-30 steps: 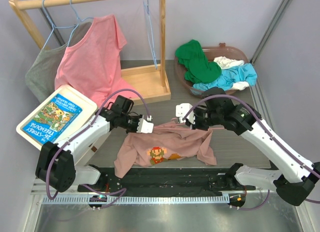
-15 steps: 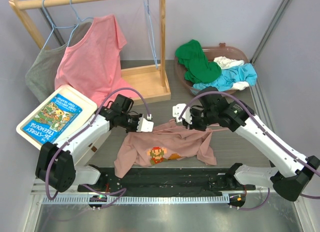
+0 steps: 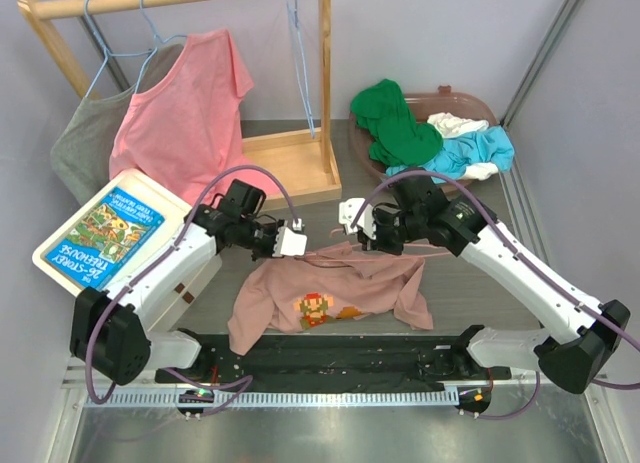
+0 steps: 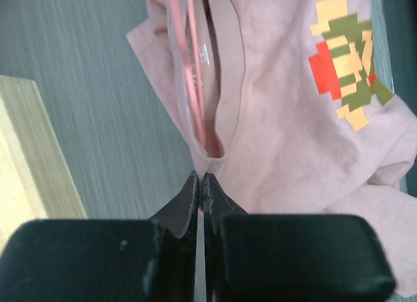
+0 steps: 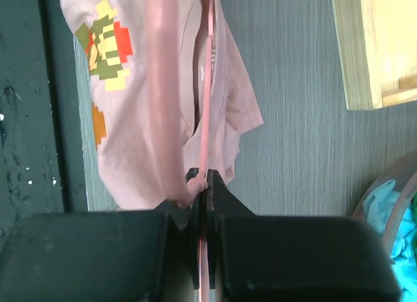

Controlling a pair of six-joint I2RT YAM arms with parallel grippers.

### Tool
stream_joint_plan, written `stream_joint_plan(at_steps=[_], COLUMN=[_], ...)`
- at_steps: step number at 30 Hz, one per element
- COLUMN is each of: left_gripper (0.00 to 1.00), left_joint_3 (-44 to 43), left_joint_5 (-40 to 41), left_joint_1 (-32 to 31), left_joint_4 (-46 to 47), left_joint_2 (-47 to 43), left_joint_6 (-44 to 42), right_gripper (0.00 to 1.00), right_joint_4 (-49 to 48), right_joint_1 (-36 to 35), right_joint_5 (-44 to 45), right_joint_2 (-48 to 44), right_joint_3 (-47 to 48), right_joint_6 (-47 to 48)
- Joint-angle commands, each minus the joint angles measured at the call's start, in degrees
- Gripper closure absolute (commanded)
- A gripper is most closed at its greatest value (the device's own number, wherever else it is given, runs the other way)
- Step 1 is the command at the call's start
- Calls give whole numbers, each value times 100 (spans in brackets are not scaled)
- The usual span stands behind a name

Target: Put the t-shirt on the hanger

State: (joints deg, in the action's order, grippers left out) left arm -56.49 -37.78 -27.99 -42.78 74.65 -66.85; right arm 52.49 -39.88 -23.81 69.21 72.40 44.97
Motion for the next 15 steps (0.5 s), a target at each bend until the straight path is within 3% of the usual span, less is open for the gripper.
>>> stream_joint_plan(at_steps=[1, 9, 15], left_gripper=[99, 99, 99], left_joint_3=[-345, -459, -661], left_joint_5=[-414, -423, -564], left_joint_1=[13, -58, -84], left_joint_4=[-371, -547, -678], left_joint_2=[-284, -522, -662], left_joint_6=[163, 260, 418], right_gripper=[99, 99, 99], right_joint_4=[-625, -1504, -2067], right_joint_1=[24, 15, 24], right_joint_5=[-317, -1300, -1565], right_joint_2=[57, -57, 57], right_joint_3=[28, -191, -516], right_joint_6=[-146, -507, -700])
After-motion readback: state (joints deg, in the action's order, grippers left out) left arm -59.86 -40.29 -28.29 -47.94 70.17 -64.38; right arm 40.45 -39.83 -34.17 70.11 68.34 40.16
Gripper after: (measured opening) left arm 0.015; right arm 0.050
